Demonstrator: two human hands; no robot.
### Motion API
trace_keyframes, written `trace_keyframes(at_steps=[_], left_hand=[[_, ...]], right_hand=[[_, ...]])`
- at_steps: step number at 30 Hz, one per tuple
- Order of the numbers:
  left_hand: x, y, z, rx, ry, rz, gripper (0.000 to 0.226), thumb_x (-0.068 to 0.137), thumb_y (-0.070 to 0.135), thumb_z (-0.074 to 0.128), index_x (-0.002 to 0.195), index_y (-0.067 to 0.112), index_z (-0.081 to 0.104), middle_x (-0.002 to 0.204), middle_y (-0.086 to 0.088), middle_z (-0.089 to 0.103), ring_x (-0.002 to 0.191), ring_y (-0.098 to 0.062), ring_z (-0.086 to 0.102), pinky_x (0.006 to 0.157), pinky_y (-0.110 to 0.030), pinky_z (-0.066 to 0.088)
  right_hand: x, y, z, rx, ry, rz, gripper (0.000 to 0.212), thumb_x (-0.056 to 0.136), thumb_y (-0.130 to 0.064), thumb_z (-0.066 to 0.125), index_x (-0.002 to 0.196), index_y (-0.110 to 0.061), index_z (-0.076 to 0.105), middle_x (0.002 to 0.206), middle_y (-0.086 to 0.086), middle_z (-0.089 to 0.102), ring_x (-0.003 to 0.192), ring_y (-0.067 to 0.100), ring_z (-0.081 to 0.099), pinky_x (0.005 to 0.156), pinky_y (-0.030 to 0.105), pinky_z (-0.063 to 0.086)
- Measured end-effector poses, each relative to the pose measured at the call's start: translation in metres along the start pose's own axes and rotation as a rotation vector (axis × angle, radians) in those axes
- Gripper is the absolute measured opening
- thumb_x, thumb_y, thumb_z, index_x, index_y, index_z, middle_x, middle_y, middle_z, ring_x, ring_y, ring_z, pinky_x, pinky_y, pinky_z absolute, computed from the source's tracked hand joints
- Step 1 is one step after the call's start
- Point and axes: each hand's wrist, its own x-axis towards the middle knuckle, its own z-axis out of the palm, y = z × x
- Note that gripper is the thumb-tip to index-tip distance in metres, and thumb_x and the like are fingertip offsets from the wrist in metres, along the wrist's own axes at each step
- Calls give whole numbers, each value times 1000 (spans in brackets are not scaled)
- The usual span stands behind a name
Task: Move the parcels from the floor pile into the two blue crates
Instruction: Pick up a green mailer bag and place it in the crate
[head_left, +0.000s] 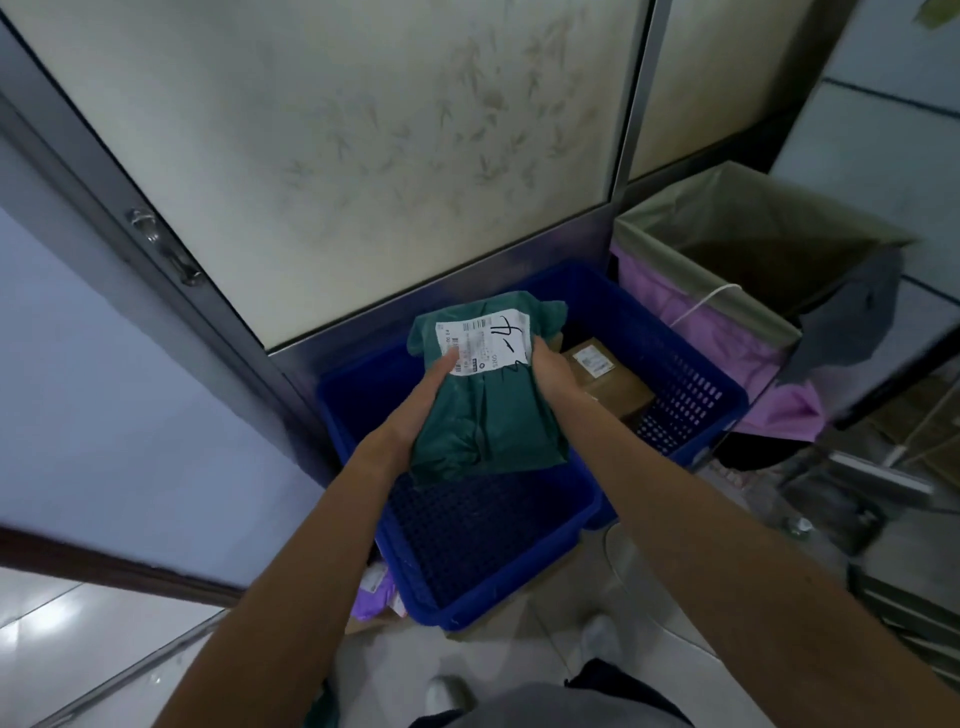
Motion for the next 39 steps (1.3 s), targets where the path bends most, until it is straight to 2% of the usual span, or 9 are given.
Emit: trace_keyframes(at_steps=[5, 11, 18, 20, 24, 27, 32, 36, 39], left_hand=[[20, 3, 38, 26, 17, 11, 43, 91, 49, 64, 126, 23, 66, 118, -7, 73, 107, -25, 70, 96, -41, 53], [46, -7, 53, -41, 161, 71, 48, 90, 36, 72, 133, 18, 61, 120, -10, 72, 109, -28, 70, 91, -40, 57], [39, -16, 22, -107, 371, 77, 63, 75, 38, 86, 129, 16, 64, 116, -10, 73, 106, -30, 71, 98, -47, 54], [32, -13, 8, -108, 362, 66, 65, 75, 37, 85, 132, 15, 63, 120, -13, 71, 109, -33, 69, 100, -50, 52], [15, -2, -23, -120, 289, -35, 48, 87, 35, 74, 128, 11, 65, 122, -16, 70, 109, -32, 68, 99, -47, 52], [4, 9, -46, -63, 213, -126, 46, 89, 39, 71, 126, 12, 65, 121, -15, 70, 106, -30, 69, 97, -45, 54], [0, 13, -92, -18, 211, -218, 52, 84, 43, 75, 125, 13, 66, 120, -15, 71, 106, -31, 69, 94, -44, 55], [11, 1, -131, -8, 431, -185, 47, 86, 44, 71, 122, 14, 68, 117, -13, 69, 102, -28, 67, 82, -38, 55], [27, -21, -154, 70, 614, -166, 59, 91, 47, 64, 139, 14, 54, 130, -8, 58, 116, -25, 57, 93, -39, 47]], right_hand=[[14, -9, -28, 194, -188, -2, 57, 103, -59, 26, 136, -22, 55, 118, 4, 63, 90, 15, 60, 73, 24, 48], [45, -3, -36, 179, -407, 5, 72, 85, -77, 49, 132, -26, 64, 129, 8, 67, 118, 28, 64, 109, 46, 44], [59, -2, -30, -72, -410, 74, 51, 86, -74, 51, 108, -32, 71, 110, 0, 74, 104, 19, 68, 97, 37, 52], [58, -3, -21, -176, -416, 45, 70, 79, -81, 51, 126, -30, 64, 127, -2, 66, 114, 17, 61, 102, 37, 45], [67, -2, 7, -213, -332, 0, 122, 65, -82, 67, 157, -19, 18, 145, -7, 43, 131, 22, 46, 106, 40, 39], [92, 9, 26, -220, -312, 33, 134, 42, -85, 79, 152, -22, 35, 137, 0, 60, 116, 23, 62, 99, 45, 51], [76, 6, 54, -218, -355, 25, 43, 78, -55, 76, 101, -19, 75, 91, 3, 77, 78, 17, 72, 69, 31, 54], [76, 24, 68, -153, -226, 17, 32, 83, -41, 78, 98, -15, 69, 91, 4, 75, 84, 23, 71, 58, 29, 52], [84, 53, 71, -114, -114, 93, 28, 80, -37, 82, 94, -18, 67, 96, 4, 74, 83, 19, 71, 54, 27, 53]])
